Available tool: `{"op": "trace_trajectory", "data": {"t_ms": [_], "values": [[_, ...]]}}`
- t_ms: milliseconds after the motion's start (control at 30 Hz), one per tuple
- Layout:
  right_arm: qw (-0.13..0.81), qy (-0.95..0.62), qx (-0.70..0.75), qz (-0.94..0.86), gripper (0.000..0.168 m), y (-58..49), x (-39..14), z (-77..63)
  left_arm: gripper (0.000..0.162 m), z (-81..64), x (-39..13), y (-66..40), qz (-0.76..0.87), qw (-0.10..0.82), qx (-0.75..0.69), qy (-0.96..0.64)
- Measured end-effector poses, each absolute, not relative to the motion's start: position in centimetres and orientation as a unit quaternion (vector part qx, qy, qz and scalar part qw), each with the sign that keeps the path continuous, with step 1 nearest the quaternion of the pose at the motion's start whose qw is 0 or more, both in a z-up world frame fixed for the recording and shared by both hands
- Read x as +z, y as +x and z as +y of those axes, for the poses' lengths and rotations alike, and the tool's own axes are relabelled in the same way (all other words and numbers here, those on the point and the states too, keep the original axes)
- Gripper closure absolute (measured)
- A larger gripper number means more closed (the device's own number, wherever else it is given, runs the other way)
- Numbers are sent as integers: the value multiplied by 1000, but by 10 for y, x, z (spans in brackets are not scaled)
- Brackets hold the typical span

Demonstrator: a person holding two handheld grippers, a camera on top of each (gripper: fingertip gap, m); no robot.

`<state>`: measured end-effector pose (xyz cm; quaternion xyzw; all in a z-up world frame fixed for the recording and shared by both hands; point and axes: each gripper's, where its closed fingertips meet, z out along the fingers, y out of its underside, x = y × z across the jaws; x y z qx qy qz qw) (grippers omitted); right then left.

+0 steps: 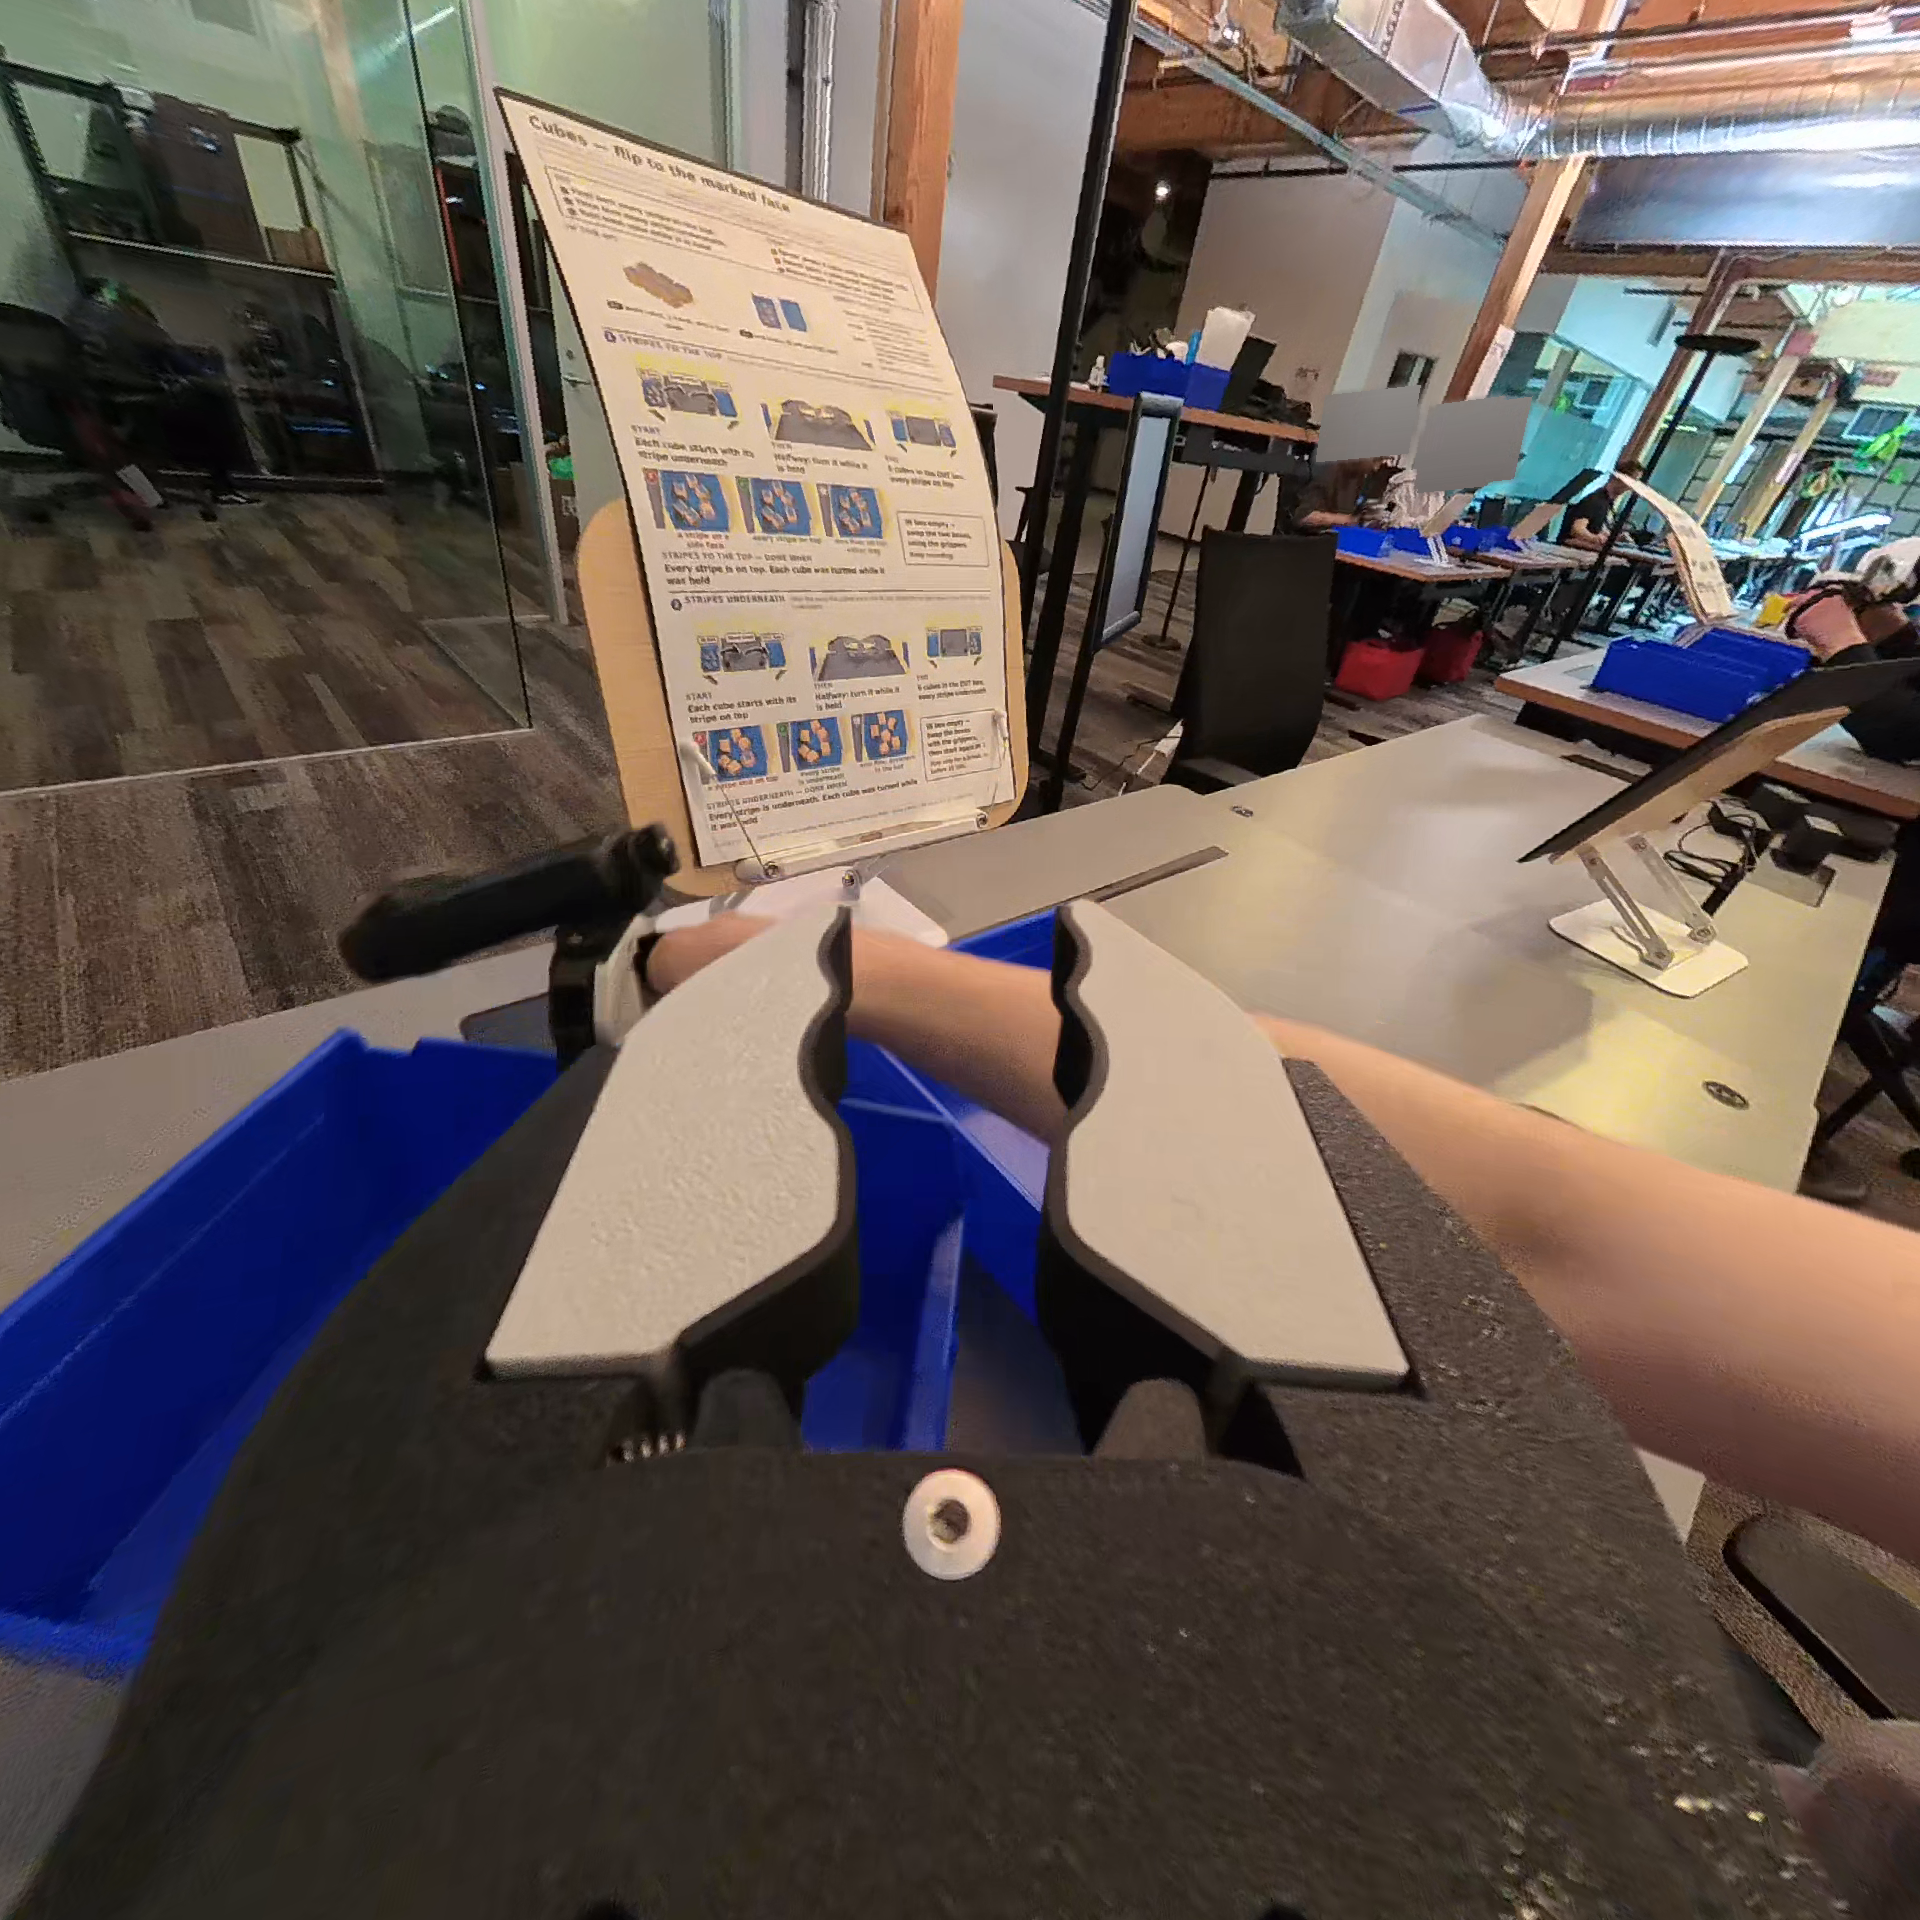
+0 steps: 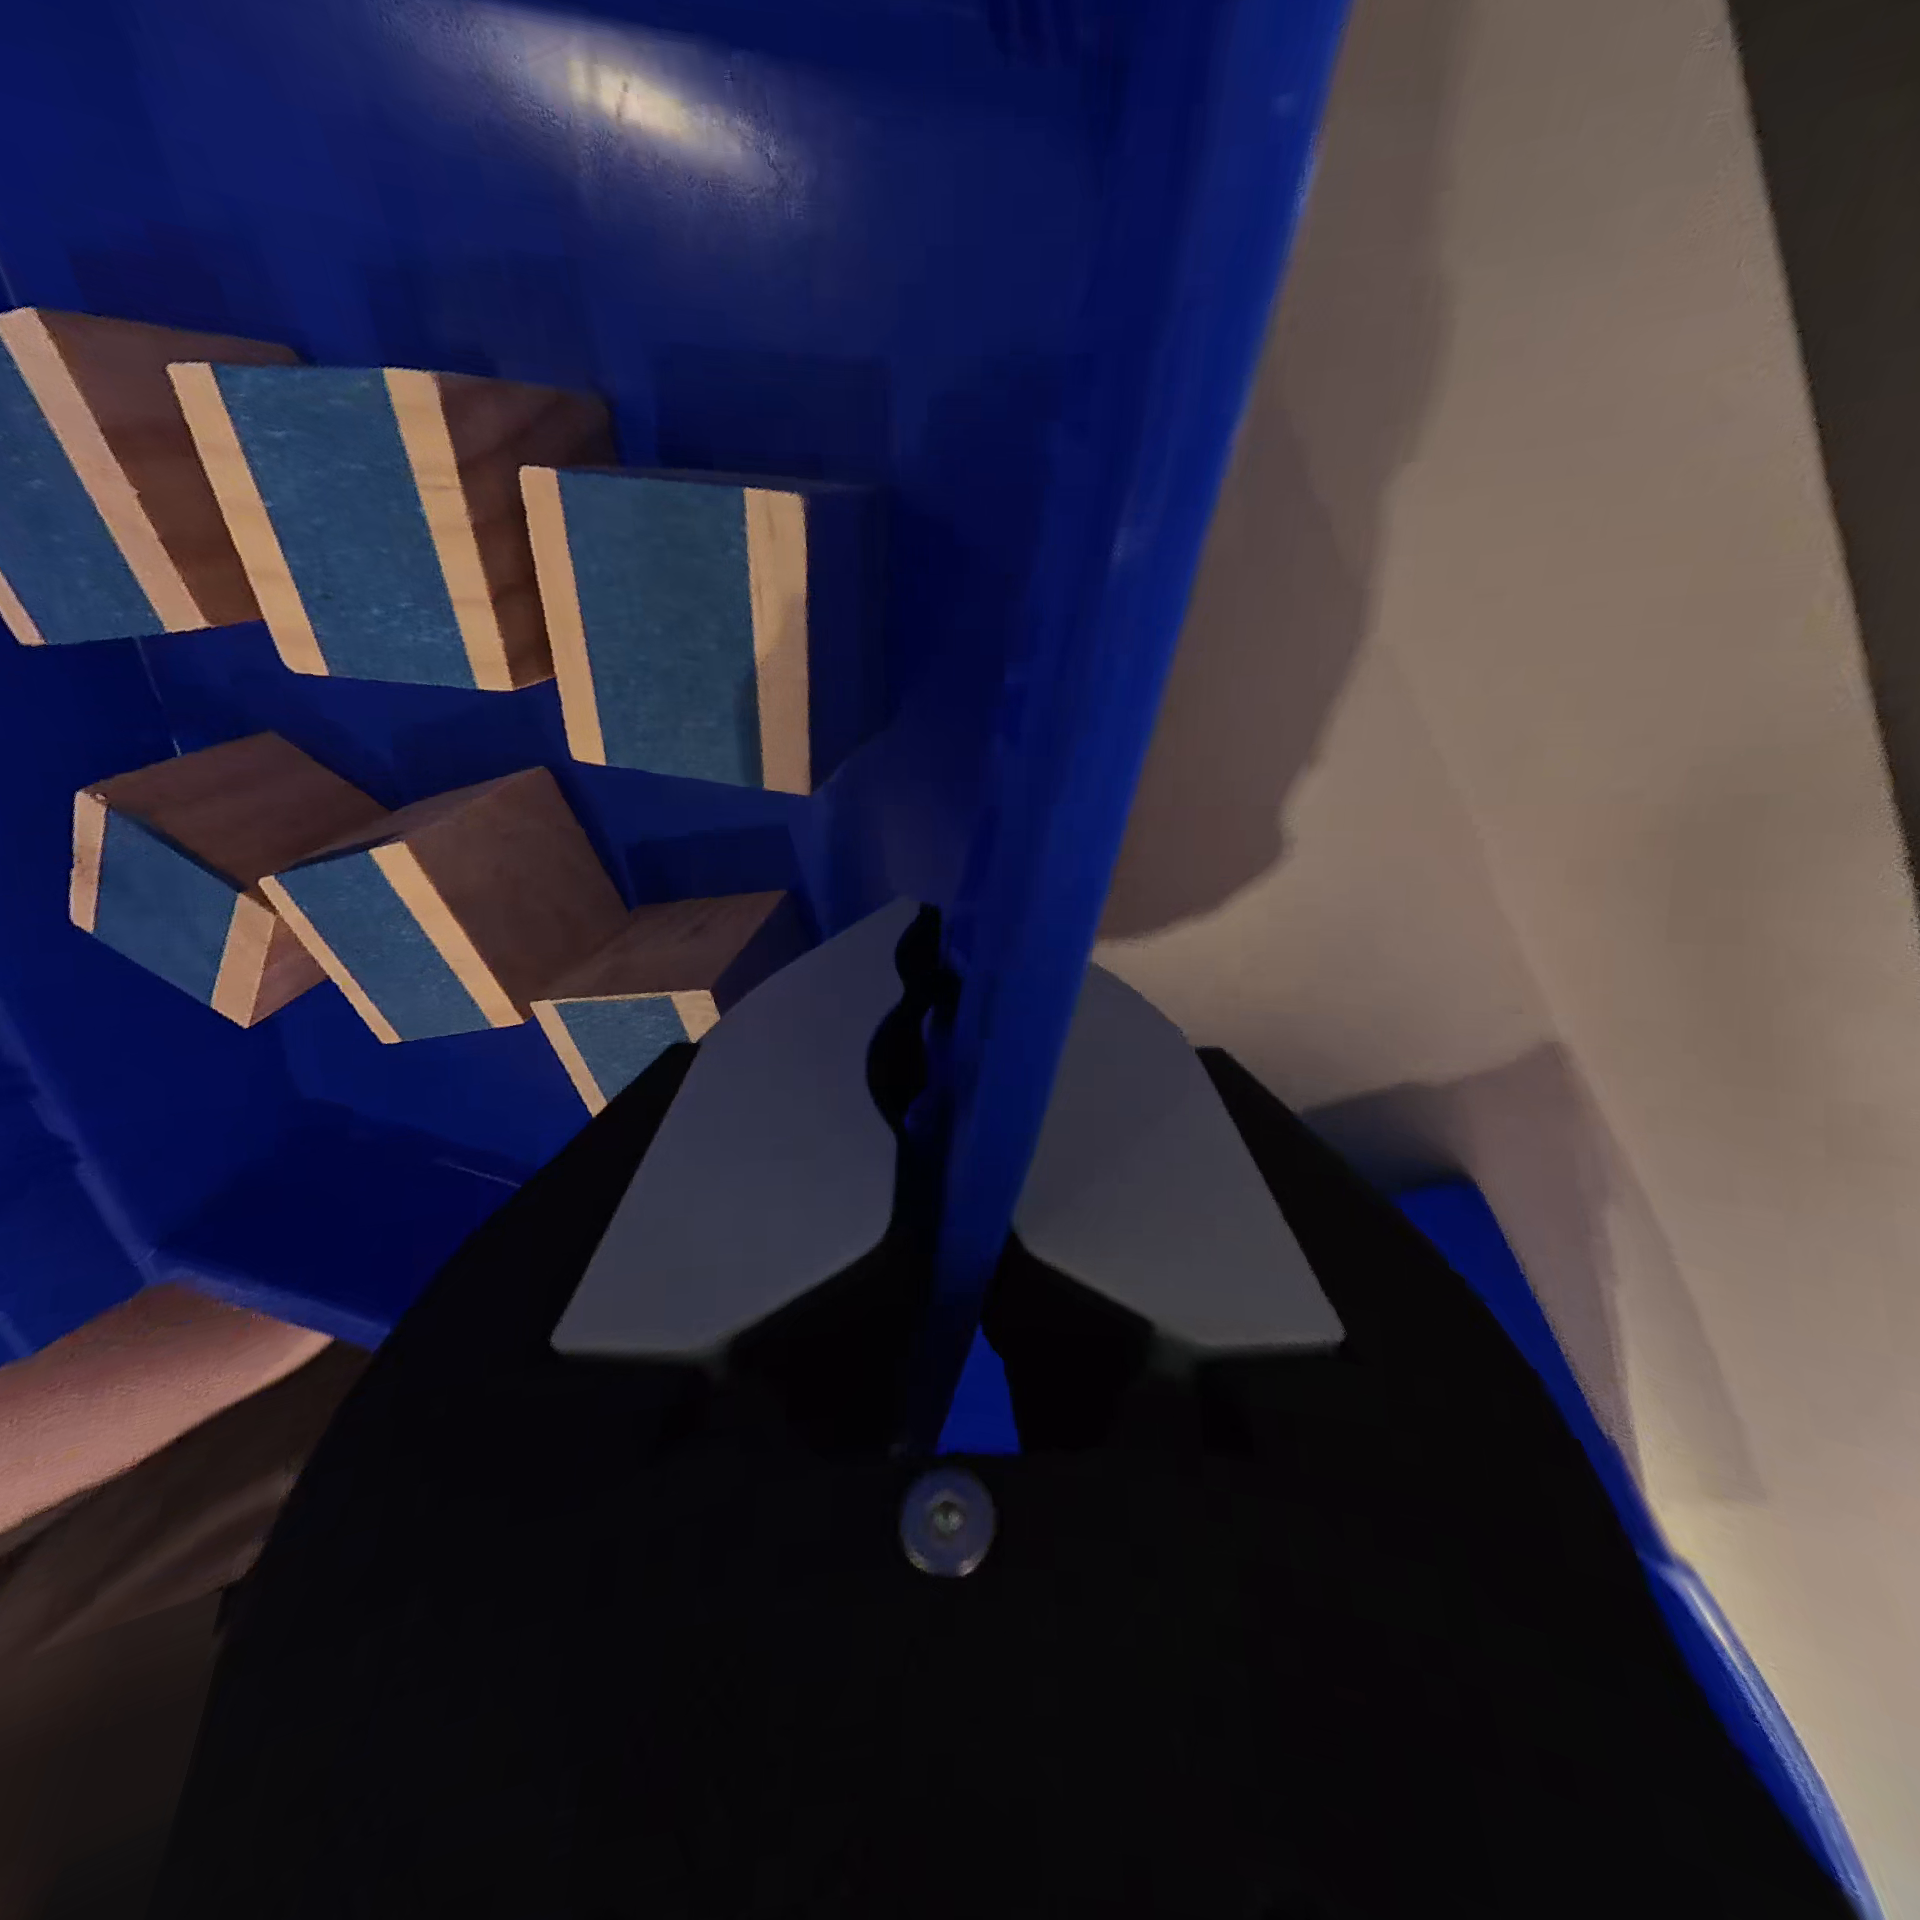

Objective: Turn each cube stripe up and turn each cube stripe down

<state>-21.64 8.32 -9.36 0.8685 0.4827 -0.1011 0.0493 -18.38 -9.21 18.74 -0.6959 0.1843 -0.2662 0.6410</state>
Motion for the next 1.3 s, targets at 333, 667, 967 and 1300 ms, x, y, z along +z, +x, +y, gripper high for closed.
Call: {"op": "trace_trajectory", "data": {"t_ms": [333, 667, 967, 1300], "values": [[31, 885, -104, 453, 156, -226, -136, 77, 125, -96, 182, -177, 210, 624, -279, -699], [-438, 802, 12, 407, 116, -87, 44, 136, 124, -80, 171, -195, 172, 621, -224, -731], [-156, 963, -30, 218, 104, 145, -79, 71, 124, -61, 162, -173, 181, 598, -223, -748], [-86, 966, -64, 235, 163, 194, -111, 75, 128, -27, 119, -124, 234, 519, -146, -809]]}}
